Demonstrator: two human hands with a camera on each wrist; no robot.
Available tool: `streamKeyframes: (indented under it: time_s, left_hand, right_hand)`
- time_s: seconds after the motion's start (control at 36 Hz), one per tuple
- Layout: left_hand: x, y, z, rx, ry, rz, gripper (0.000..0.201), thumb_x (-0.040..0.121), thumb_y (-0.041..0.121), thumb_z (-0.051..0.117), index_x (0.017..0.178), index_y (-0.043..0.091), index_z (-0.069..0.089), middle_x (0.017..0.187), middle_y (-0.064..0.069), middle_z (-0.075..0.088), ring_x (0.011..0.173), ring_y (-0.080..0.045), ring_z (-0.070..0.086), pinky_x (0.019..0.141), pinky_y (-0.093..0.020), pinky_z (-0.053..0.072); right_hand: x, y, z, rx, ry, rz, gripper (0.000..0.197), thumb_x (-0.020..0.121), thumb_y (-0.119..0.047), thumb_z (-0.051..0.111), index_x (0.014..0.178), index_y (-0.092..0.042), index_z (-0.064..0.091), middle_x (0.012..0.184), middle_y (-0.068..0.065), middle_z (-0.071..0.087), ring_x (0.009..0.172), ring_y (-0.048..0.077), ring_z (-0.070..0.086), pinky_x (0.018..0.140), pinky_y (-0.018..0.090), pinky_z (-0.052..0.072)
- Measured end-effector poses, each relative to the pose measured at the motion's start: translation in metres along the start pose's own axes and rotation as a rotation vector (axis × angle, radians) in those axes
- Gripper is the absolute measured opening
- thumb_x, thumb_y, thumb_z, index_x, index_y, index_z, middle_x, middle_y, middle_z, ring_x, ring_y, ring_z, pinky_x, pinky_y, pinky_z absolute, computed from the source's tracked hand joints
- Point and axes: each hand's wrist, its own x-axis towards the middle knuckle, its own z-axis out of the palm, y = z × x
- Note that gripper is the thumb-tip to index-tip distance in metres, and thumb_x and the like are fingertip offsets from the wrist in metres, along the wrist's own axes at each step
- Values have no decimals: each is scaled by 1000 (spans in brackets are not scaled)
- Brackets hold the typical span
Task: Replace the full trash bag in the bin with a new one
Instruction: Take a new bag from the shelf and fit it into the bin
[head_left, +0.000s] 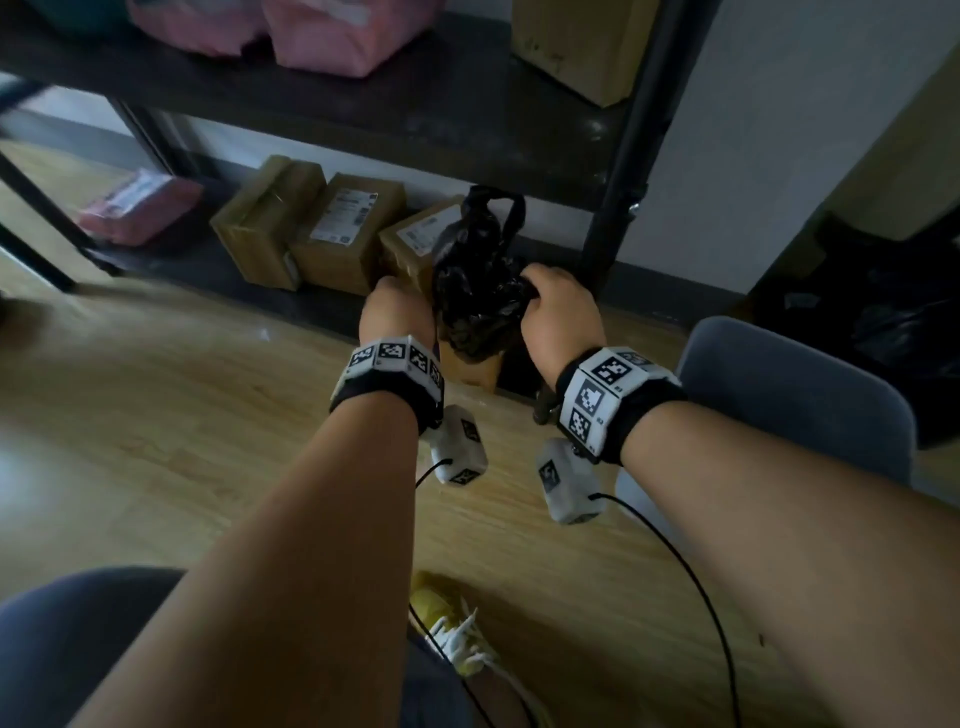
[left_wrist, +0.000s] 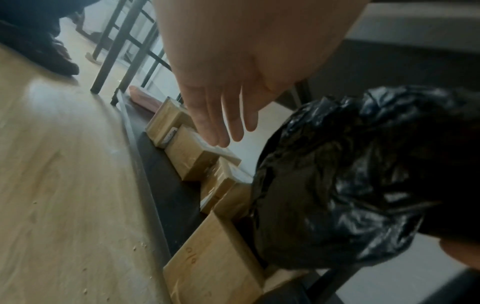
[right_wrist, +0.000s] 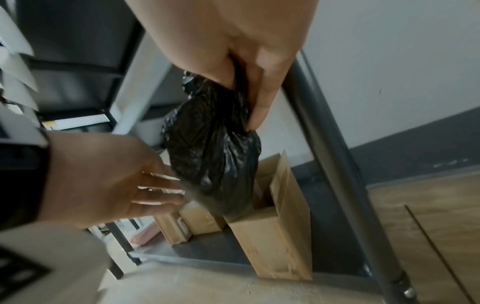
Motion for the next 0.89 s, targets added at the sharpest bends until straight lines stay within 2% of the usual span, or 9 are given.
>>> streamKeyframes:
  time_s: [0.08,0.17,0.28,0.36,0.44,0.53,0.64,0.78,0.89]
  left_hand:
    - [-26,10,-6,-264,62,8,42,103,24,26,133,3,47,133,-19,53,120,-36,51,87,-41,41]
    - [-60,21,-8,-427,24,12,63,98,55,24,137,11,46,133,-14,54,119,-33,54,85,-37,38]
    - [-96,29,-5,-496,-73,59,81,82,73,40,140,17,44,133,-7,56,120,-29,55,95,-38,43]
    - [-115,34,-4,-437,-71,176,66,77,57,62,129,17,55,119,-2,64,110,-24,61,89,-33,49]
    - [-128,44,-4,-282,-80,310,33,84,35,63,110,14,65,100,-5,66,96,-23,63,78,-29,48]
    - [-143,62,-3,-233,-83,407,25,83,32,65,101,15,70,89,0,65,87,-19,63,70,-25,45]
    - [-163,93,6,-216,-112,508,22,82,30,67,99,17,72,85,2,65,79,-13,61,59,-18,42]
    - [-185,125,21,-181,-102,646,9,81,27,69,80,18,69,80,-2,68,83,-18,66,68,-24,46]
    - [-195,145,35,-243,-77,680,20,79,27,71,94,14,74,88,-2,72,85,-16,66,74,-24,50]
  right_hand:
    - [-13,-4,-17,21,-40,-4,45,90,2,36,126,-12,59,130,13,57,118,29,54,98,30,42]
    - [-29,-8,-37,31,-68,-25,39,90,2,36,115,-9,64,121,15,61,111,30,57,91,29,44]
    - [-51,-8,-67,24,-125,-48,33,89,2,37,104,-4,66,108,16,64,100,29,59,87,37,50]
    - [-61,-1,-90,-3,-127,-58,25,87,3,39,91,-5,63,97,14,63,91,27,58,73,30,43]
    - [-67,11,-114,-72,-107,-32,21,88,-1,42,87,-14,57,86,6,54,83,24,52,69,27,35]
    - [-74,24,-138,-83,-84,6,11,87,-7,45,81,-7,54,76,4,52,78,24,52,64,30,38]
    - [-84,43,-171,-62,-69,71,22,88,-20,52,96,-2,61,91,13,62,84,25,58,74,34,47]
    - [-92,72,-204,-16,-6,92,23,88,-32,58,90,-10,61,90,8,65,85,23,61,74,33,49]
    - [-97,101,-226,-61,99,106,28,94,-22,51,86,2,61,87,15,65,84,29,62,69,34,46]
